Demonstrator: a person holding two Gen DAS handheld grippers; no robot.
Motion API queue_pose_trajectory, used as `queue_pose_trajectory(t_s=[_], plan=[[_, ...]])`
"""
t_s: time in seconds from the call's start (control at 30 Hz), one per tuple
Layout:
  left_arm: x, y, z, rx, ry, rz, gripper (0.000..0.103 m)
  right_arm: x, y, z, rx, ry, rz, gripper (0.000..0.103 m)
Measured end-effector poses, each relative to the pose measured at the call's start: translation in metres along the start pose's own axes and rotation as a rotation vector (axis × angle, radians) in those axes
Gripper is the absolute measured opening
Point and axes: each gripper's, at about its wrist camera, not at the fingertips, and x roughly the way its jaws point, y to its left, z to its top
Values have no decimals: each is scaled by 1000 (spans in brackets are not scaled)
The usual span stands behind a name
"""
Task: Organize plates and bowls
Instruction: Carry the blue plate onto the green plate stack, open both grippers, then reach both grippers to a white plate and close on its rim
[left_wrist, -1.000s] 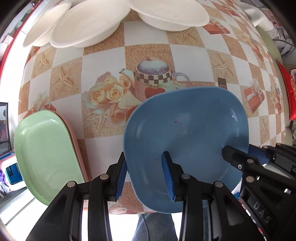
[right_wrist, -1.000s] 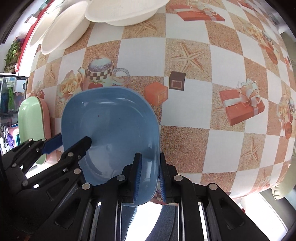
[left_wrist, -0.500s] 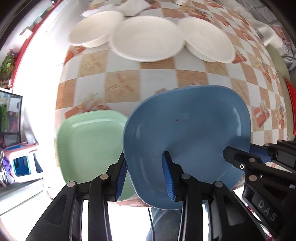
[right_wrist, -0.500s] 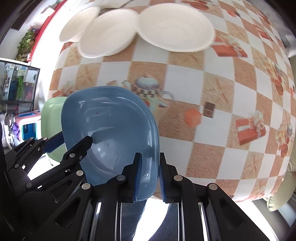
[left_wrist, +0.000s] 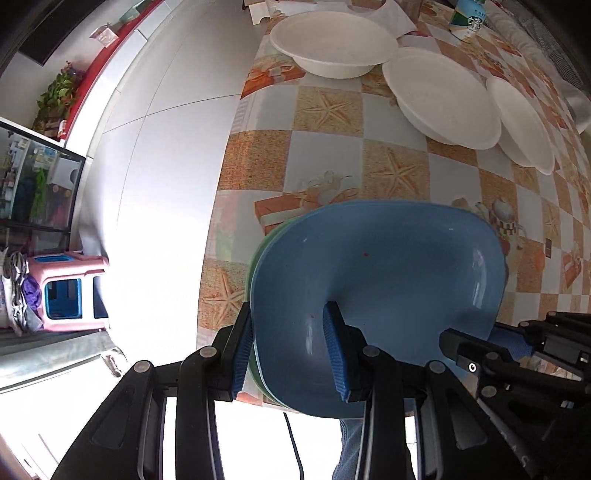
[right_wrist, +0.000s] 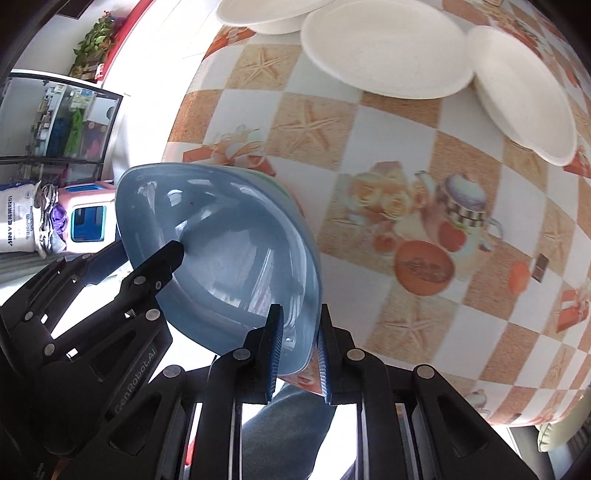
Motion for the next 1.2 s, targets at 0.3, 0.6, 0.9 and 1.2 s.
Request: queue_pose_trajectory(t_s=[0.3, 0.6, 0.9, 1.2], plan=[[11, 15, -1, -38, -18, 13, 75, 11, -1, -1, -3, 27, 22, 31], [-14, 14, 4, -62, -48, -119, 81, -21, -67, -22, 117, -54, -43, 93], [-52, -73, 25, 128, -105, -207, 81, -54, -158, -68, 385, -99, -75, 93], [-85, -135, 67, 244, -182, -181, 81, -90, -210, -66, 481, -164, -94, 93]])
